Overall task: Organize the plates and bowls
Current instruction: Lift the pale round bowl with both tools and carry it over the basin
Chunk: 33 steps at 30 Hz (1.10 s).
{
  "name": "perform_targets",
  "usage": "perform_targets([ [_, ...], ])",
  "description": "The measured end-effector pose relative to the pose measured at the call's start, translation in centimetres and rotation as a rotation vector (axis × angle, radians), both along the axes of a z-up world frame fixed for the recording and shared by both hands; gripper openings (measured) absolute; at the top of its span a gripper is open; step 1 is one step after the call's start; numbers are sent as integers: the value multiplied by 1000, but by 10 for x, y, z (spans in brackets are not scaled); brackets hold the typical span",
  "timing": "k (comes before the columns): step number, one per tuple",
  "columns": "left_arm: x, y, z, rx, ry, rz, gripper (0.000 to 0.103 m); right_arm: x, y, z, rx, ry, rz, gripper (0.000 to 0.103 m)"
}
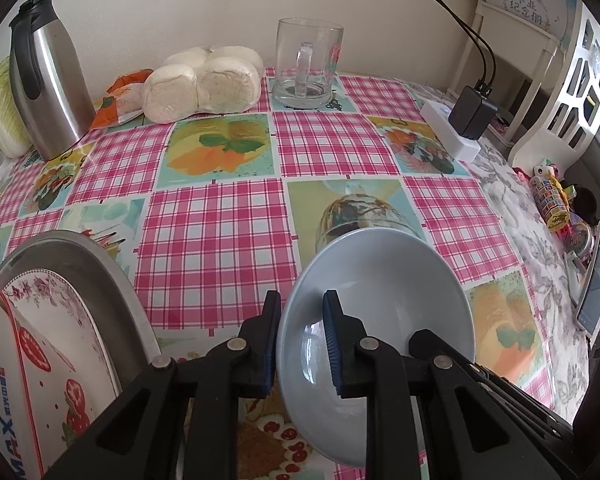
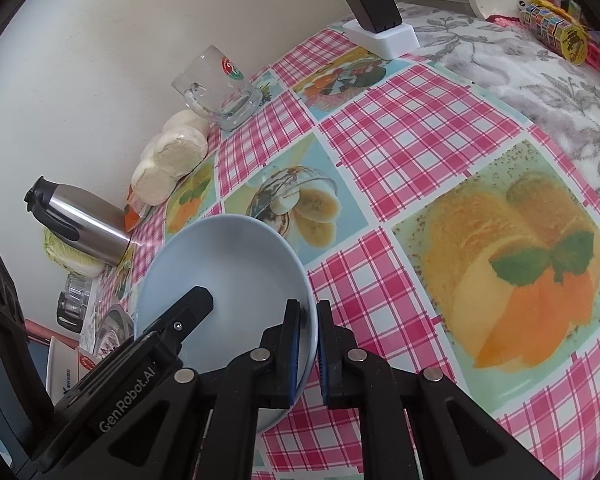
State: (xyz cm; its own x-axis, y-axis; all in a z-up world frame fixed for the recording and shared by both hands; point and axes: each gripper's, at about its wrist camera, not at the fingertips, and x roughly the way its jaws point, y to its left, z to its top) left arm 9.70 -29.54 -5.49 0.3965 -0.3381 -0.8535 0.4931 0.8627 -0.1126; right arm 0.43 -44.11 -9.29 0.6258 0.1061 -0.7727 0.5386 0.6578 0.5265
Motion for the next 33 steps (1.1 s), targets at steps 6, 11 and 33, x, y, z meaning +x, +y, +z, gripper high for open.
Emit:
perform_targets([
  [6, -2, 2, 12, -26, -14, -6, 22, -2, 0, 10, -5, -26, -4, 10],
  [11, -6, 6, 34, -64, -43, -17, 22, -8, -1, 28, -18, -70, -13, 10],
  [33, -30, 38, 124, -200, -176, -69, 22, -35, 21, 115, -104, -232, -57, 11],
])
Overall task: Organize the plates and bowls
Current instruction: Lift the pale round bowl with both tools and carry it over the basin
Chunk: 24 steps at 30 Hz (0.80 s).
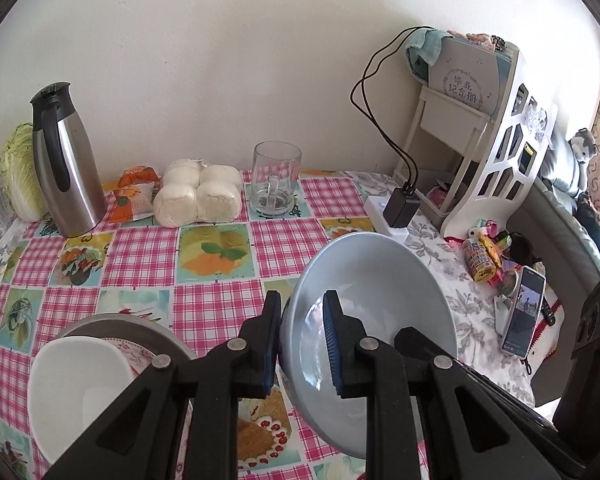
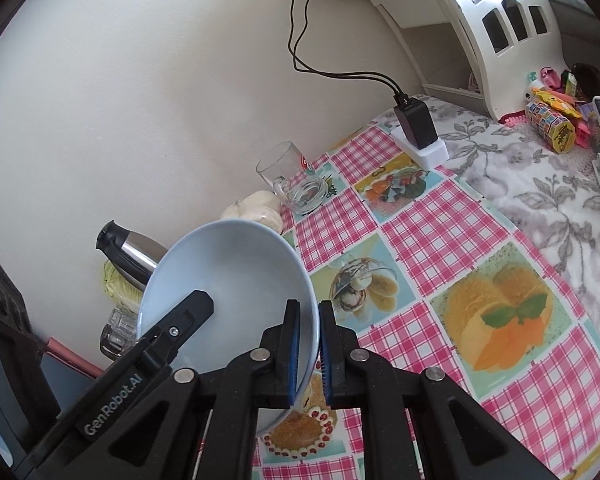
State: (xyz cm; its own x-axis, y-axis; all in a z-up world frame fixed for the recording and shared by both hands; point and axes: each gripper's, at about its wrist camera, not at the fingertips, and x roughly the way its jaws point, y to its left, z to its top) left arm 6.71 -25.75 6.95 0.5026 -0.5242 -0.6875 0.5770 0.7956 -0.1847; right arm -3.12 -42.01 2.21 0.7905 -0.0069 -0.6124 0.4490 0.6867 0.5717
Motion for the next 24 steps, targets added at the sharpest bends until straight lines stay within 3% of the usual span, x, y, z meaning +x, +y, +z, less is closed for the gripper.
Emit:
perform_targets([
  [13, 4, 59, 29, -86, 22, 29, 22, -2, 46, 42, -54, -35, 16, 11],
  [24, 11, 130, 49, -160, 30, 103, 22, 10, 105, 70, -94, -72, 92, 11],
])
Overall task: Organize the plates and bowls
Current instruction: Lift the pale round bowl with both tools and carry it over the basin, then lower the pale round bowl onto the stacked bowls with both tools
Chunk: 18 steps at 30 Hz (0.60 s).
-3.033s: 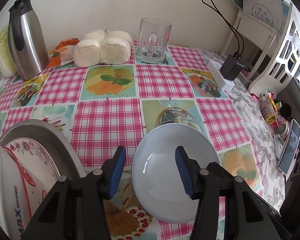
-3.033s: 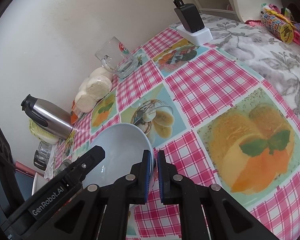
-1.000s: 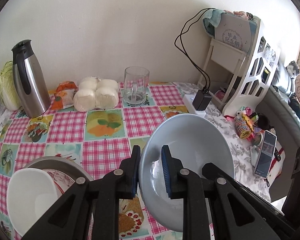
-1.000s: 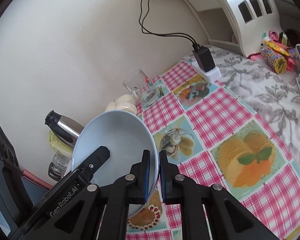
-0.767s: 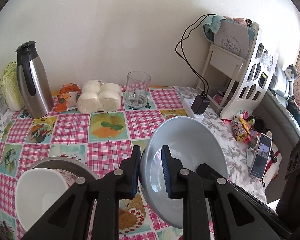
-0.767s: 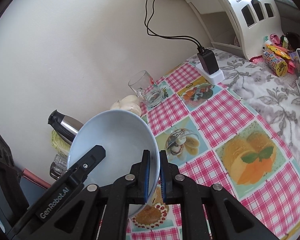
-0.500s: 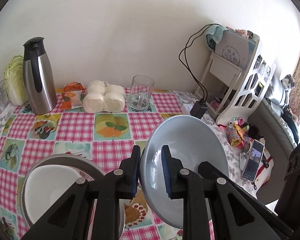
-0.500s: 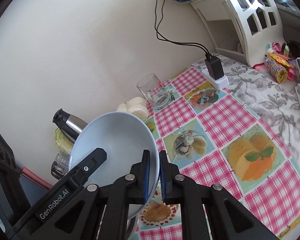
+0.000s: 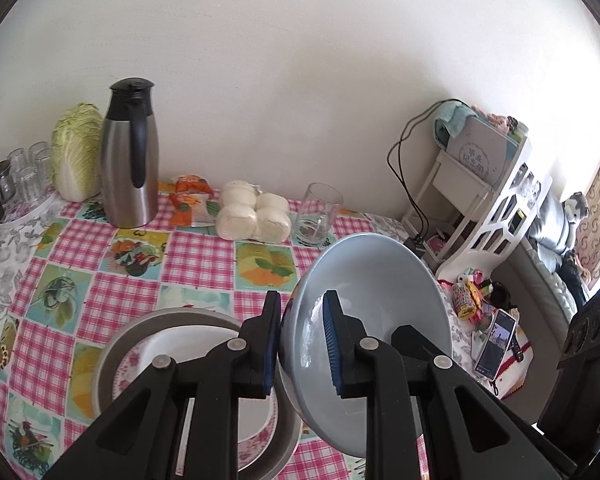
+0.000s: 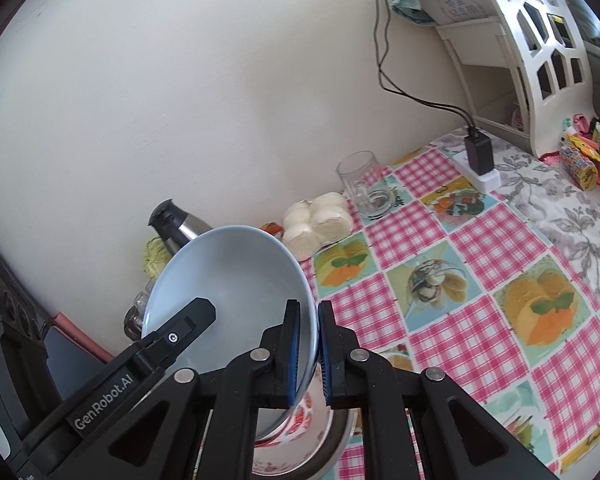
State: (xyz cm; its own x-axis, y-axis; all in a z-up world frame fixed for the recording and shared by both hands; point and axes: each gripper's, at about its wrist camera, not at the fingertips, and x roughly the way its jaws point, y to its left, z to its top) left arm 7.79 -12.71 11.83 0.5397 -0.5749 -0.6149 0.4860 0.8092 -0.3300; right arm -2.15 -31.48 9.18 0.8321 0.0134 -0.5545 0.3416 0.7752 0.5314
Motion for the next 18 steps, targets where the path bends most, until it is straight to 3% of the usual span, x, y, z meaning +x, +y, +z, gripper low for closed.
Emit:
perform_targets([
  [18, 13, 84, -11, -33, 66, 126, 22, 26, 78, 1, -31, 31, 123, 11],
])
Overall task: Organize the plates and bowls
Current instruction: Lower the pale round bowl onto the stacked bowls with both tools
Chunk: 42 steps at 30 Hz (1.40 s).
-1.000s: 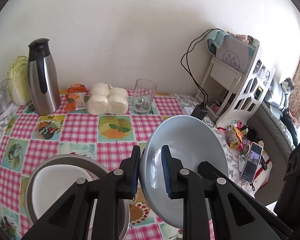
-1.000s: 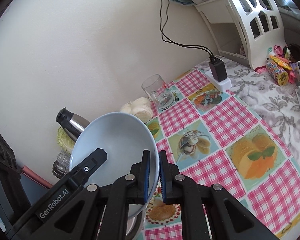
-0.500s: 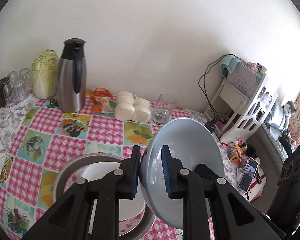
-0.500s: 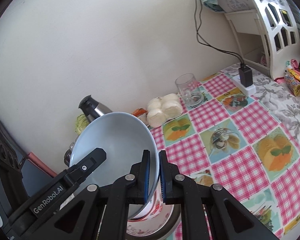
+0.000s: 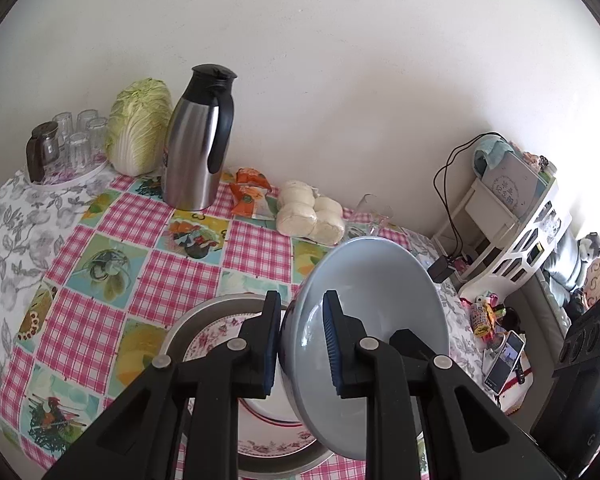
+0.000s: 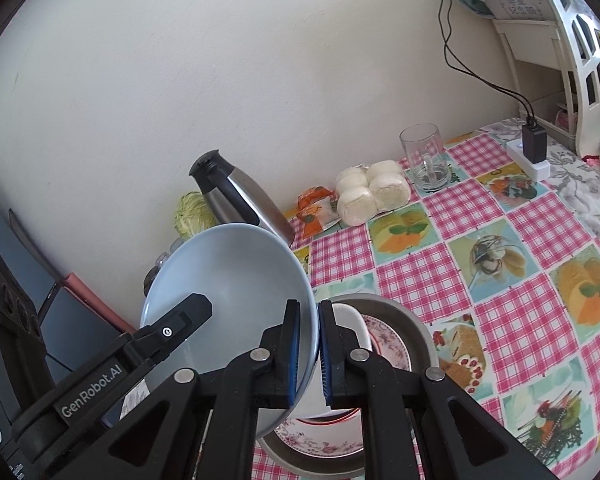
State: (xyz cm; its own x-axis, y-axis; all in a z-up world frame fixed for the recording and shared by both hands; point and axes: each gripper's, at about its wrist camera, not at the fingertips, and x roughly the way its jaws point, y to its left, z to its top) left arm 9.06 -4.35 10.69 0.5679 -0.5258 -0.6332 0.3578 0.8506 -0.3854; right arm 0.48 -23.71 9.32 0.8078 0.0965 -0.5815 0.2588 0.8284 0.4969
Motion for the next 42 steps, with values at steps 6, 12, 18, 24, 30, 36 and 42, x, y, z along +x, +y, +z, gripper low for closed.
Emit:
perform_targets([
  [6, 2, 12, -7, -12, 28, 27, 22, 6, 13, -4, -16, 22, 17, 11],
  [12, 11, 16, -17, -12, 56, 40, 22, 13, 19, -10, -26, 43, 30, 11],
  [18, 19, 5, -33, 16, 102, 36, 22, 22, 16, -23, -42, 91, 18, 11],
  [24, 23, -5, -44, 48, 132, 32, 22, 24, 7, -35, -26, 116, -1, 11],
  [30, 28, -11, -51, 75, 155, 39, 22, 29, 1, -48, -7, 143, -1, 12],
  [36, 32, -15, -56, 91, 175, 43, 22, 32, 0, -54, -2, 158, -2, 12],
  [42, 34, -17, -64, 114, 186, 50, 22, 35, -1, -59, 8, 180, -3, 12],
])
